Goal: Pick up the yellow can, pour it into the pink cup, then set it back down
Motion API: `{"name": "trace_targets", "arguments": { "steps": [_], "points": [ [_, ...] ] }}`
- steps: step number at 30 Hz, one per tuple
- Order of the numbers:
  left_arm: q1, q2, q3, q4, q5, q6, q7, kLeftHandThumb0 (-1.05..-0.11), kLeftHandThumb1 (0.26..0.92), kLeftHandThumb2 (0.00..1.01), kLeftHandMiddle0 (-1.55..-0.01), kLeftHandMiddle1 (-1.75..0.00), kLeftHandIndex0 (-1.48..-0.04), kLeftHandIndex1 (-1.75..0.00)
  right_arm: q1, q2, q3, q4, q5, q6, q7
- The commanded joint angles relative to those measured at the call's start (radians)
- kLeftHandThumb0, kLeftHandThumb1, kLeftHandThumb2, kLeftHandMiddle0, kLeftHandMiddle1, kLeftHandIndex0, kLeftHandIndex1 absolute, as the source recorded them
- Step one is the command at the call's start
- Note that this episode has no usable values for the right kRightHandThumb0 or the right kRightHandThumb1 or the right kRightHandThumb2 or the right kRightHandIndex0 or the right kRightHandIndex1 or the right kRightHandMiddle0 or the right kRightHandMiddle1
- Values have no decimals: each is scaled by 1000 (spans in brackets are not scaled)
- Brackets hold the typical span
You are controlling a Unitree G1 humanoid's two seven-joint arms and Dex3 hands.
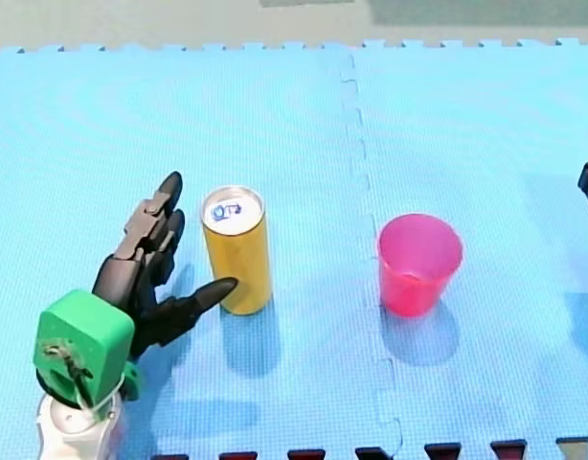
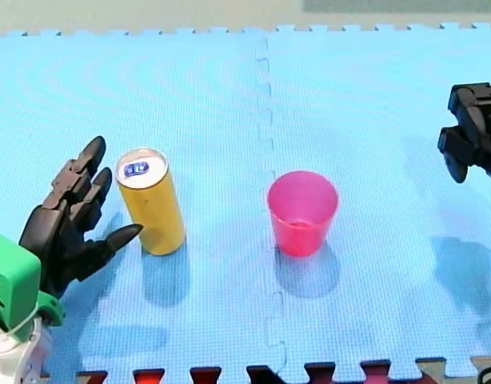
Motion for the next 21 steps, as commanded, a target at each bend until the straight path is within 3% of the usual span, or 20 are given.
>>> {"name": "trace_targets", "arguments": {
  "steps": [1, 15, 21],
  "points": [
    [5, 2, 6, -7, -5, -6, -9, -796, 674, 0, -69, 0, -117, -1, 0, -4, -3, -2, 4, -3, 2],
    [14, 3, 13, -28, -11, 7, -37, -768, 679, 2, -55, 0, -122, -1, 2, -2, -4, -2, 5, -3, 5],
    [-3, 6, 13, -8, -6, 18, -45, -768, 681, 1, -60, -3, -123, -1, 3, -4, -4, -3, 4, -3, 5]
  ]
}}
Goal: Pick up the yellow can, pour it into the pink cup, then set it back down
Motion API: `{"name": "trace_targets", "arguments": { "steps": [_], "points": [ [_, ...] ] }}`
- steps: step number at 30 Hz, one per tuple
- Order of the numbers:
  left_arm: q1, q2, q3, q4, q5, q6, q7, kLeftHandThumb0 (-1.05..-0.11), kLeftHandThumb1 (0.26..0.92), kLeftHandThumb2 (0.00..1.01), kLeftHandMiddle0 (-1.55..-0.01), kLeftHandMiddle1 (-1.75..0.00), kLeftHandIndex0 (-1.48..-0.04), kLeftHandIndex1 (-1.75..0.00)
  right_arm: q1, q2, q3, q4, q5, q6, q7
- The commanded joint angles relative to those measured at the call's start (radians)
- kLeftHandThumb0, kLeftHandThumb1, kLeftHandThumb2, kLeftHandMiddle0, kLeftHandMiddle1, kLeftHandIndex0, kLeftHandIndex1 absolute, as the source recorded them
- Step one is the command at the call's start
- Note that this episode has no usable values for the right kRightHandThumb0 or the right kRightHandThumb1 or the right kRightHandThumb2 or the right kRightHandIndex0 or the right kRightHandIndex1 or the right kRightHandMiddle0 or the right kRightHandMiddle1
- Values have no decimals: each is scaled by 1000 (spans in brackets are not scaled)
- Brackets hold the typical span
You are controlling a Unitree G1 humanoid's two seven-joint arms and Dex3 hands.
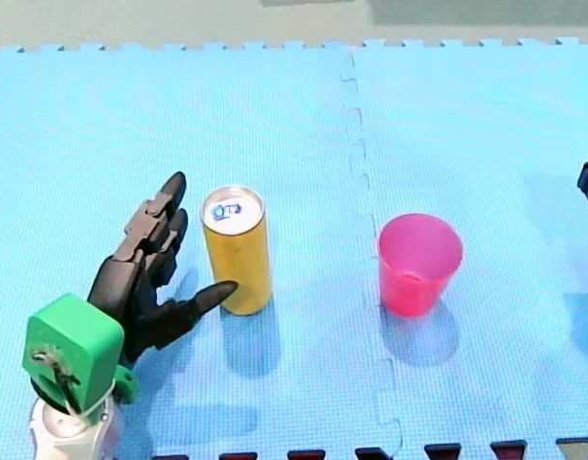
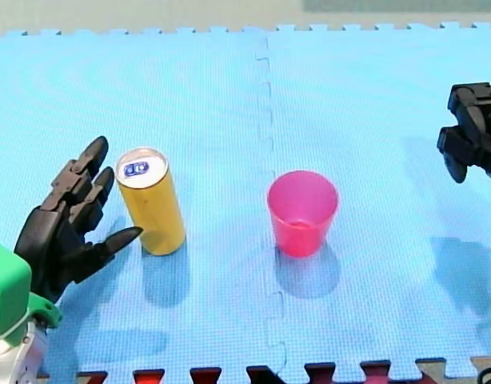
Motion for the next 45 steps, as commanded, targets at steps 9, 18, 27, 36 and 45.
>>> {"name": "trace_targets", "arguments": {
  "steps": [9, 18, 27, 36, 45],
  "points": [
    [-73, -20, 20, 105, -34, 60, -45, -740, 667, 0, -73, -7, -133, -4, 5, -10, -2, -4, 2, -4, 1],
    [-105, -38, 34, 152, -37, 43, -52, -707, 651, 0, -88, -10, -146, -5, 5, -13, -1, -5, 1, -3, -2],
    [-117, -43, 43, 175, -41, 29, -66, -688, 645, 0, -96, -9, -156, -4, 5, -19, -3, -5, 4, 0, 1],
    [-123, -45, 44, 194, -32, 10, -73, -692, 644, 1, -108, -10, -164, -4, 7, -21, -2, -8, 3, -2, 2],
    [-130, -44, 38, 176, -39, 46, -119, -720, 625, 0, -108, -5, -170, -3, 7, -19, 2, -10, 2, -3, -3]
  ]
}}
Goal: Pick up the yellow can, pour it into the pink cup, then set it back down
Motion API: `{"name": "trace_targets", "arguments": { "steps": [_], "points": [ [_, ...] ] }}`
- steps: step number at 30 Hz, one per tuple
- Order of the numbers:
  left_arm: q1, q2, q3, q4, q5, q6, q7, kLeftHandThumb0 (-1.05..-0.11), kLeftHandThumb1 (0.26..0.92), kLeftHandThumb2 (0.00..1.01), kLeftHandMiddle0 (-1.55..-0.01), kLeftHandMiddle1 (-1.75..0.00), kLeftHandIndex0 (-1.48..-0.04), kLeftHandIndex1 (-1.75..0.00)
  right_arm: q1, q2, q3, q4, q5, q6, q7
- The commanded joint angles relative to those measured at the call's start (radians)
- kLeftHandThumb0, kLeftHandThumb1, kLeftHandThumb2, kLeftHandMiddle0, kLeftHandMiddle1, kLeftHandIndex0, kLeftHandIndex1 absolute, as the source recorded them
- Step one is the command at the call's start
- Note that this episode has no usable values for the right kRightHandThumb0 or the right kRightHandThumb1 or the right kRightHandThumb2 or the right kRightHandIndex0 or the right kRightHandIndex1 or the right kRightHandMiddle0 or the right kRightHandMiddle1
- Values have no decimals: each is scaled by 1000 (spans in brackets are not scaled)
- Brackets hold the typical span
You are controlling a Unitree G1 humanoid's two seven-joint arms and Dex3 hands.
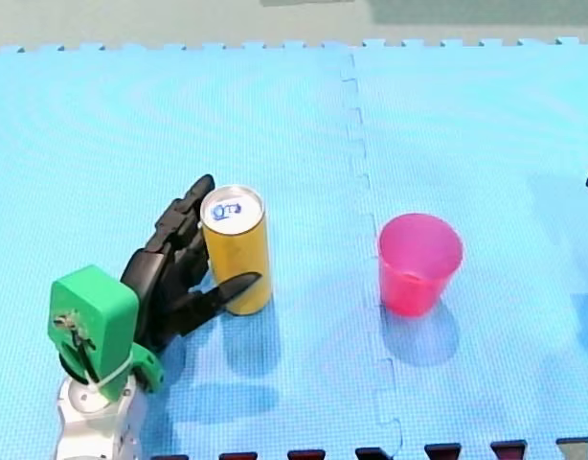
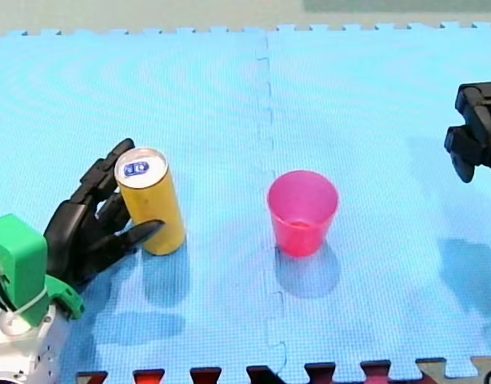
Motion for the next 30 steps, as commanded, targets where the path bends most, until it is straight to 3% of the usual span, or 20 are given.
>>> {"name": "trace_targets", "arguments": {
  "steps": [1, 10, 25, 27, 30],
  "points": [
    [-8, 3, -4, -13, 1, 15, -4, -721, 624, 0, -108, -5, -170, -3, 3, -4, -1, -3, 2, -4, -2],
    [-26, 12, -18, -29, 6, 57, -30, -716, 618, 0, -116, -6, -185, -7, 6, -2, -2, -4, 4, -7, -1],
    [-79, 31, -28, 31, 9, 81, -110, -755, 638, 4, -145, -14, -206, -5, 9, -3, -2, -4, 4, -14, 4],
    [-85, 29, -27, 41, 10, 80, -107, -753, 640, 4, -250, -63, -245, -22, 10, -3, -2, -4, 5, -16, 5],
    [-93, 15, -23, 47, 28, 78, -25, -672, 664, 4, -512, -74, -453, -35, 12, -4, -3, -5, 6, -19, 8]
  ]
}}
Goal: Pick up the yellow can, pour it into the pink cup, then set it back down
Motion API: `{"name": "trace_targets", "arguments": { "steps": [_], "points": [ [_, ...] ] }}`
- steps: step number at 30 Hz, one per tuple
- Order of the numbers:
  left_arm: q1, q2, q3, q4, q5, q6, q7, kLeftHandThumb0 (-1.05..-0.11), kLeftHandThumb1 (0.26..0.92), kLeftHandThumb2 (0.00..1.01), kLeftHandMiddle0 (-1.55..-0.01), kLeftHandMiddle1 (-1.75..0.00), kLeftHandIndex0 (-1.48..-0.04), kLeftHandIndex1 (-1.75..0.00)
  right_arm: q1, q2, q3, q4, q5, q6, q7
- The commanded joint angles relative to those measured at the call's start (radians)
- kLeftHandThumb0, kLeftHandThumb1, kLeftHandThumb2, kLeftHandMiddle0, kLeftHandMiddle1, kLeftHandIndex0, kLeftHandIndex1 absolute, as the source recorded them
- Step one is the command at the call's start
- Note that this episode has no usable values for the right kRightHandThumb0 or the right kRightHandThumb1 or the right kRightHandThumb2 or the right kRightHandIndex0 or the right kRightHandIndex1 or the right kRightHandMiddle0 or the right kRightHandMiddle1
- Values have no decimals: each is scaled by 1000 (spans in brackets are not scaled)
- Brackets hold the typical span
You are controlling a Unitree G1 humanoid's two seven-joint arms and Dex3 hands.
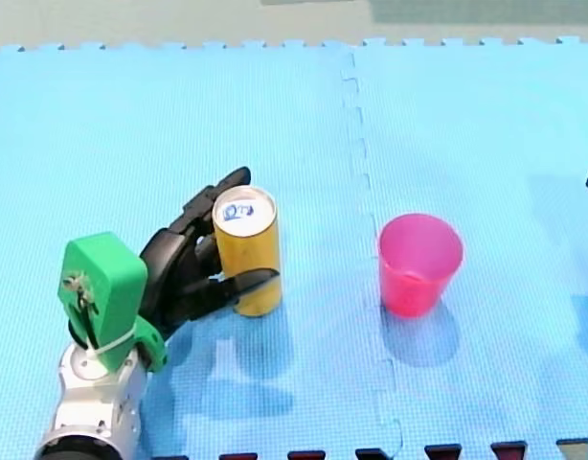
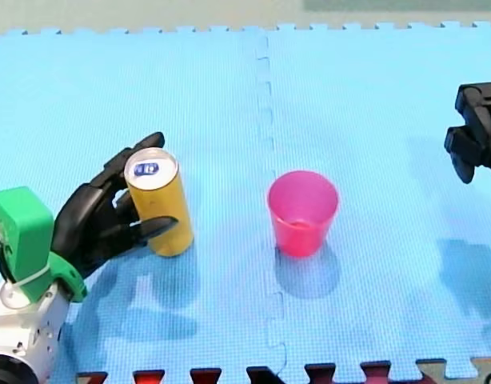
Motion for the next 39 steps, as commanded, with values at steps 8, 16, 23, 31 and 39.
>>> {"name": "trace_targets", "arguments": {
  "steps": [8, 16, 23, 31, 39],
  "points": [
    [3, -32, -43, -15, 155, 3, 351, -459, 735, 5, -1260, -95, -1185, -56, 7, -8, -3, -5, 5, -9, 6],
    [17, -30, -62, -49, 192, 41, 428, -418, 754, 3, -1367, -45, -1262, -7, 4, -6, -4, -5, 6, -3, 5],
    [20, -19, -49, -77, 153, 98, 397, -407, 757, 2, -1380, -30, -1263, -3, 3, -6, -5, -5, 8, -1, 7],
    [15, 0, -27, -83, 108, 135, 334, -397, 758, 1, -1390, -19, -1265, -2, 4, -4, -7, -4, 11, -1, 13],
    [59, -31, -2, -225, 53, 131, 335, -394, 756, 0, -1408, -17, -1274, -4, 4, 1, -3, -2, 6, -4, 5]
  ]
}}
